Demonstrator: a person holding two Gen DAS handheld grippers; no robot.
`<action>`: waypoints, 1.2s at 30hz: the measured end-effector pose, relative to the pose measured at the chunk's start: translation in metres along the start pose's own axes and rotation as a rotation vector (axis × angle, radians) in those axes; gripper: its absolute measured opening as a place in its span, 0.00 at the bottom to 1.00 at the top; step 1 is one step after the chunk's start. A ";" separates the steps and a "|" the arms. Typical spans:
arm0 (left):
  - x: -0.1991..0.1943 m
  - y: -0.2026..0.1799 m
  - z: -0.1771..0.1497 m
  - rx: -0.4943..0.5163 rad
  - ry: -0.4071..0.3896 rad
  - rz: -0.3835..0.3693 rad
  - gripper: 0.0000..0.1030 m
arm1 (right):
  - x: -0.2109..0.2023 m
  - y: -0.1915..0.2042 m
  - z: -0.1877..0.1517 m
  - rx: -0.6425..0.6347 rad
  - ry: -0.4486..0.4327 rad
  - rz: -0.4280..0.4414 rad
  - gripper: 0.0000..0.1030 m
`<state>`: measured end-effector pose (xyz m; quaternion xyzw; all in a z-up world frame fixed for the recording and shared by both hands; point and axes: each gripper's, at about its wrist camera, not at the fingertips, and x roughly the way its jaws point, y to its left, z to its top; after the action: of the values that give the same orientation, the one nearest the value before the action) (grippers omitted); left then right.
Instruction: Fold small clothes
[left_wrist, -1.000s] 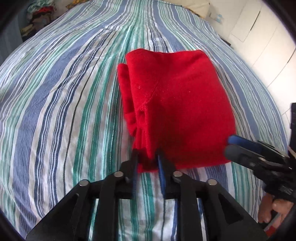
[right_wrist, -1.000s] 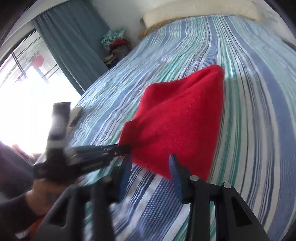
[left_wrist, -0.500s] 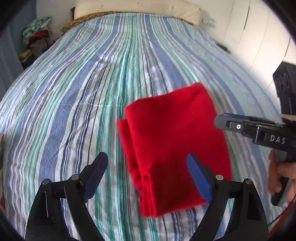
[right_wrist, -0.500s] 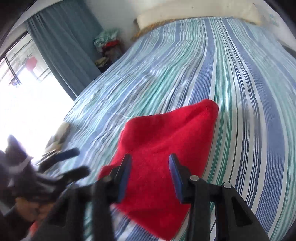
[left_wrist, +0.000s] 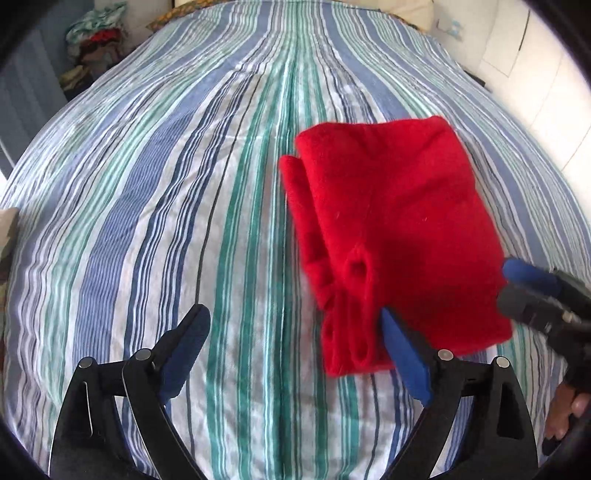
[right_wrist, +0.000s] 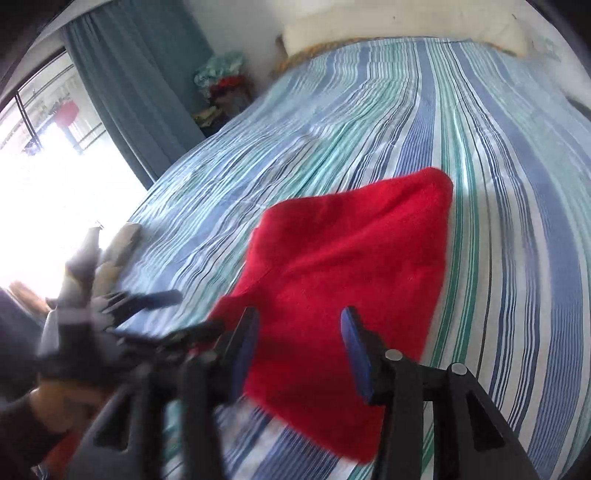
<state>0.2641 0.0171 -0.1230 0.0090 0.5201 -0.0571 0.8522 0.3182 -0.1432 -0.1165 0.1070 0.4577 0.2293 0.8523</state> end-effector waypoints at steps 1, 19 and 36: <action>0.000 0.002 -0.005 -0.003 0.011 0.017 0.90 | 0.005 0.002 -0.012 0.008 0.023 -0.003 0.53; -0.073 -0.018 -0.042 0.054 -0.069 0.123 0.93 | -0.068 0.027 -0.115 0.171 0.005 -0.068 0.80; -0.063 0.035 0.009 -0.181 -0.036 -0.292 0.94 | -0.082 -0.001 -0.098 0.188 -0.020 -0.079 0.80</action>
<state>0.2469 0.0570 -0.0645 -0.1445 0.5036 -0.1333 0.8413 0.1982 -0.1866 -0.1120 0.1706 0.4726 0.1505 0.8514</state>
